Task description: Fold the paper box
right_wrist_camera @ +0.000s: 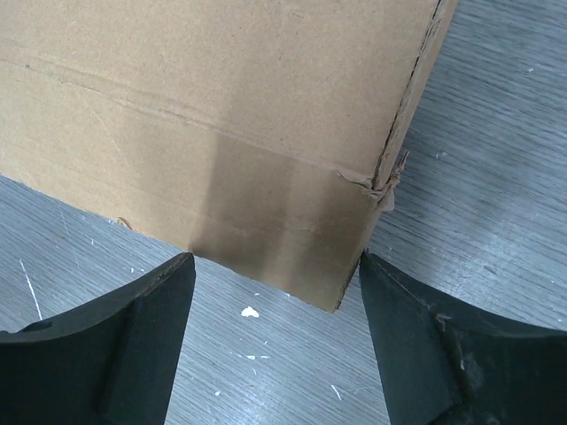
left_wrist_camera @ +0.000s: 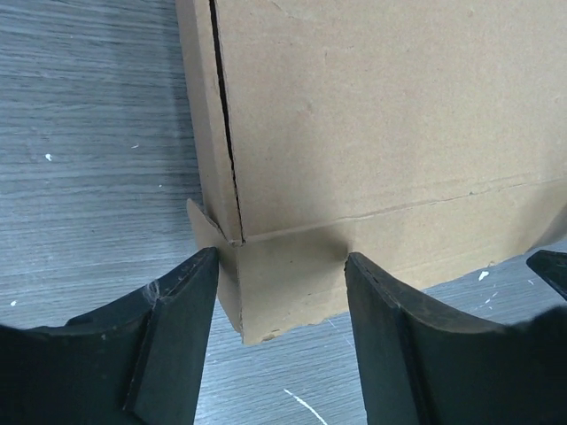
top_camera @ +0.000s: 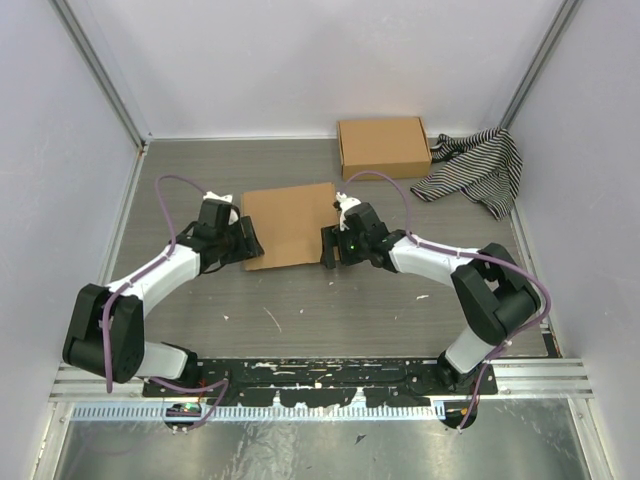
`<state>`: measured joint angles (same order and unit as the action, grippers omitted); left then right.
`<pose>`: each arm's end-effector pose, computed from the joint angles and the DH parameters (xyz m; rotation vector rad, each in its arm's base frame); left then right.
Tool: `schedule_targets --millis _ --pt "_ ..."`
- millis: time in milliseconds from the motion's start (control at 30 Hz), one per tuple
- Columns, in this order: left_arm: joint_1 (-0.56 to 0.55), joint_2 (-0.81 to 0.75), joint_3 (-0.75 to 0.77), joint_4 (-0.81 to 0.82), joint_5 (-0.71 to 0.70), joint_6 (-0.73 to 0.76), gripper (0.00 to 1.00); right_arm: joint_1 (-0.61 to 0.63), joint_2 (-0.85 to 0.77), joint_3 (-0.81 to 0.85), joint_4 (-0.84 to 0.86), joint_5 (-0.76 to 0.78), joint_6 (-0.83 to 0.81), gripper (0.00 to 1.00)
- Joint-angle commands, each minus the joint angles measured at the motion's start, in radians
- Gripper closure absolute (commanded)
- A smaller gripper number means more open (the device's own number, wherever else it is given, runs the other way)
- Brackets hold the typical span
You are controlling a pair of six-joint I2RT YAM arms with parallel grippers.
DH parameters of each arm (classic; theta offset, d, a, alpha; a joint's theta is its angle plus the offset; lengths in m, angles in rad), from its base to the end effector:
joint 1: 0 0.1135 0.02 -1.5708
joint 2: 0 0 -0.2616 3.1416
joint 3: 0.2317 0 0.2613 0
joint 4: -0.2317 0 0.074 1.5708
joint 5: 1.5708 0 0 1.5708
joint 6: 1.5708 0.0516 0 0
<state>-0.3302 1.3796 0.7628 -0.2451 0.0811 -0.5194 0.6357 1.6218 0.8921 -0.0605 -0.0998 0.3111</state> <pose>0.2769 -0.0993 0.1770 -0.1977 2.4795 -0.4713 0.2795 0.2126 0.1609 -0.4421 2.3910 0.5640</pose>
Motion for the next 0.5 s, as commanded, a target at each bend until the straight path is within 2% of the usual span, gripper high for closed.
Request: schedule_targets --millis 0,233,467 --pt "-0.004 -0.037 -0.008 -0.008 0.037 -0.005 0.36 0.006 -0.071 0.02 0.024 -0.032 -0.008 0.22" --pt "-0.004 -0.049 0.038 -0.118 0.062 -0.001 0.44 0.007 -0.12 0.075 -0.114 -0.023 -0.003 0.27" --pt "-0.004 -0.025 0.089 -0.187 0.093 0.002 0.46 0.007 -0.114 0.132 -0.2 -0.048 -0.003 0.28"
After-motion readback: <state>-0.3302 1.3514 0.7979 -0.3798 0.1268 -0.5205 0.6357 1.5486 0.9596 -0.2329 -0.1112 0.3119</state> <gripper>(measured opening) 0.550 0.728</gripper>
